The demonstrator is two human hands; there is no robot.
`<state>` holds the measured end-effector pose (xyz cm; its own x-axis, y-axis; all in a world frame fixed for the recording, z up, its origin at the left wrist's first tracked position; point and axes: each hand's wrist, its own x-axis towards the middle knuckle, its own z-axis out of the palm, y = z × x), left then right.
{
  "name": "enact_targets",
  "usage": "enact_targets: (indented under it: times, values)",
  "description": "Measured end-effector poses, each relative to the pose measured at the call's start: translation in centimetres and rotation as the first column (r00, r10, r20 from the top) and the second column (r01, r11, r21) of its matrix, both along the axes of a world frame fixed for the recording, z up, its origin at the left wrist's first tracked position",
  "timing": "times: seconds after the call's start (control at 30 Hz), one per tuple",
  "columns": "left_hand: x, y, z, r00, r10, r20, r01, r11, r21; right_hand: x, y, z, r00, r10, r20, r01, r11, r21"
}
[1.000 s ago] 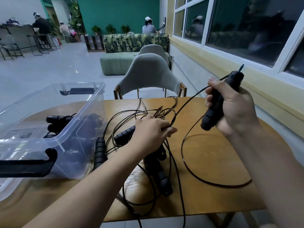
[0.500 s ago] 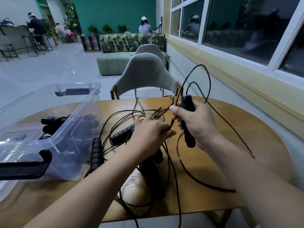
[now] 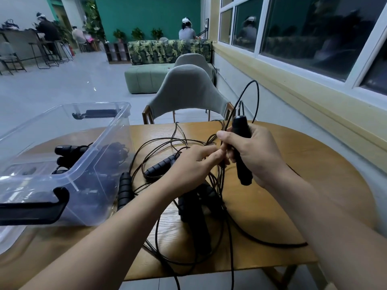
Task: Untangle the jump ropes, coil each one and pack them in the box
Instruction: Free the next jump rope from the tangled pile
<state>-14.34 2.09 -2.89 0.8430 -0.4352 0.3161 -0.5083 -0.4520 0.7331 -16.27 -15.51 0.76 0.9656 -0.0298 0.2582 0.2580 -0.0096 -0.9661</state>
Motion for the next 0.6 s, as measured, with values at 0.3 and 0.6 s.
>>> enact_targets:
  times: [0.3, 0.6]
  values:
    - [-0.7, -0.6, 0.6, 1.000, -0.021, -0.002, 0.021, 0.984, -0.177, -0.3, -0.3, 0.9, 1.000, 0.013, -0.012, -0.012, 0.997, 0.071]
    - [-0.9, -0.7, 1.9, 0.982, -0.135, -0.131, 0.104, 0.970, -0.222, -1.4, -1.3, 2.0, 1.000, 0.006, 0.018, -0.008, 0.995, 0.102]
